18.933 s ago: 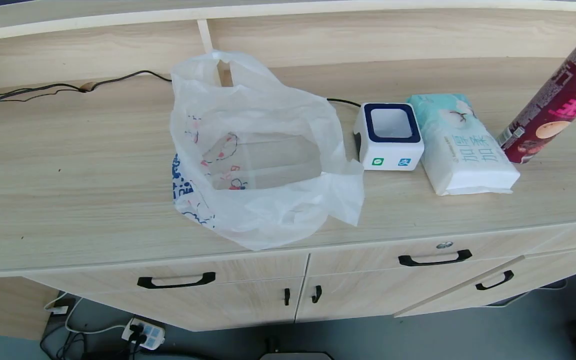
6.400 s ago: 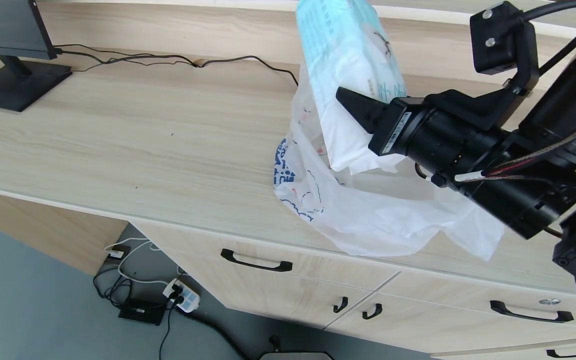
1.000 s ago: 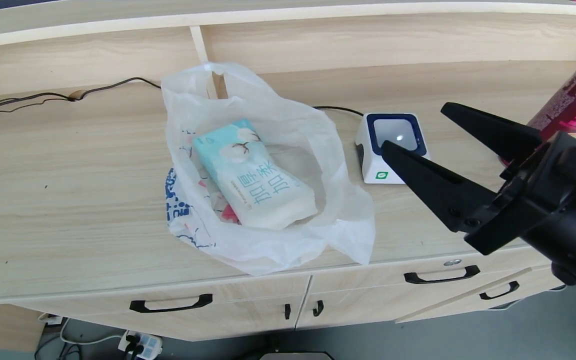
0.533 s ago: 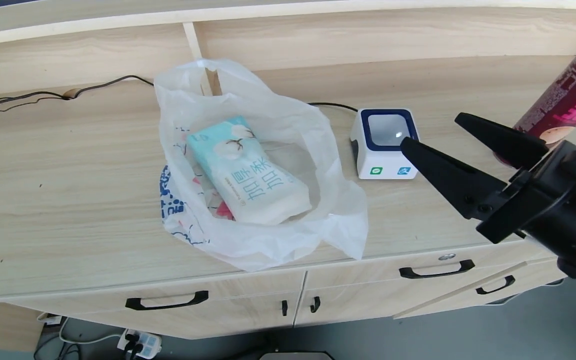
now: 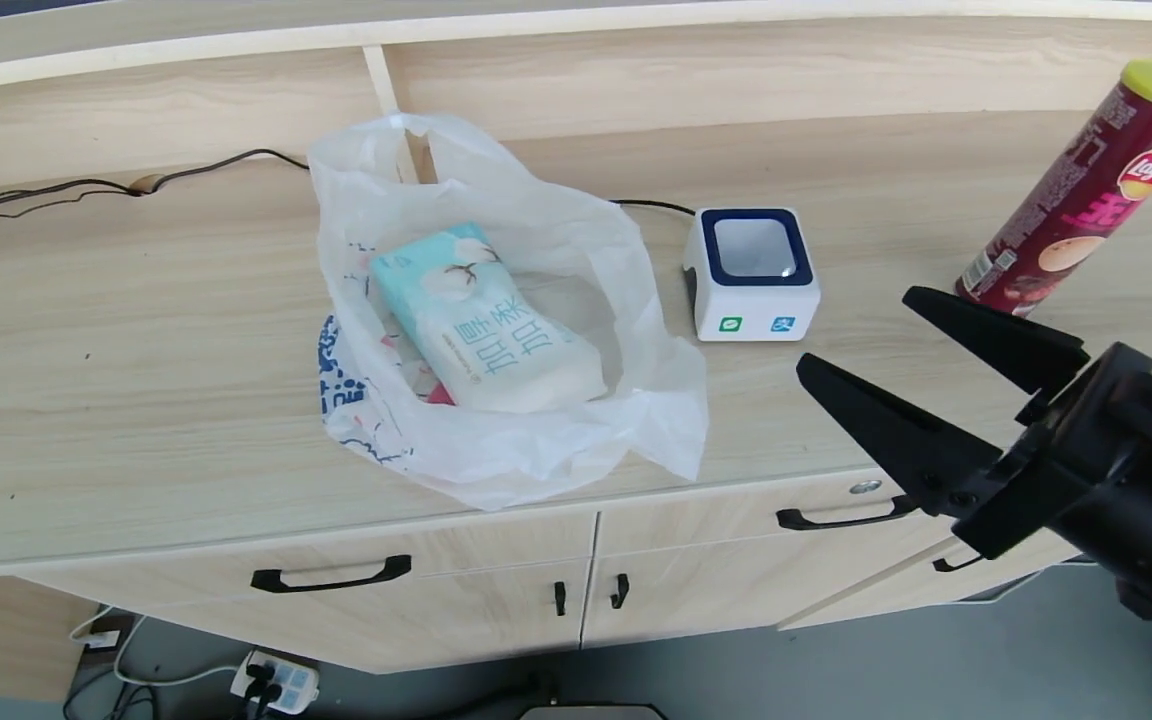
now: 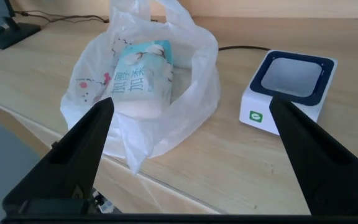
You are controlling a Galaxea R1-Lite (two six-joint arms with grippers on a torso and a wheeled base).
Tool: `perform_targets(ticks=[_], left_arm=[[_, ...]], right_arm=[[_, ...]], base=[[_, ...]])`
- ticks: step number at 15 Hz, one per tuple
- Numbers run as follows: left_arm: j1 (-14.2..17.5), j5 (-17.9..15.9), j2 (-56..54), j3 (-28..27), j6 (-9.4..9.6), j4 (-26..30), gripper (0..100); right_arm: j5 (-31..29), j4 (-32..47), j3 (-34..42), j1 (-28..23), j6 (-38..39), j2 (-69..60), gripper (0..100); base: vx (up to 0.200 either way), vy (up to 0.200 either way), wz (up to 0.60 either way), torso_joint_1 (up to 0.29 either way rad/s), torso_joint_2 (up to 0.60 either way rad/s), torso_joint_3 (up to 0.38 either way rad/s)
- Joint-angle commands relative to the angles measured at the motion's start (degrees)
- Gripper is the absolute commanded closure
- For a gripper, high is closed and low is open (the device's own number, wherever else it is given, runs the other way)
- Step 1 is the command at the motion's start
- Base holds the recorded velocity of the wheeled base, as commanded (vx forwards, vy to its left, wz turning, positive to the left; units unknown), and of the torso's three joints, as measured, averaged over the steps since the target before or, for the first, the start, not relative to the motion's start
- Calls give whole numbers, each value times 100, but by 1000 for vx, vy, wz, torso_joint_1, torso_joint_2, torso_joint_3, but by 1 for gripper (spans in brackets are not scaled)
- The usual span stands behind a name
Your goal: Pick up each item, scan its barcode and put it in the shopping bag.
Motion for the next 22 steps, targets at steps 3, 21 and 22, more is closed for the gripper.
perform_targets(ticks=[3, 21, 22], left_arm=[[-7, -1, 0, 0, 4, -4, 0], [2, -1, 9, 0, -5, -39, 0], [2, -1, 0, 0, -5, -39, 0]], right_arm=[[-19, -15, 603, -1, 3, -524, 0], [43, -1280, 58, -1979, -314, 900, 0], [113, -1350, 40, -1996, -305, 1015, 0]], base=[[0, -200, 0, 12, 5, -2], [0, -89, 0, 1, 0, 2], [0, 0, 0, 0, 0, 0]])
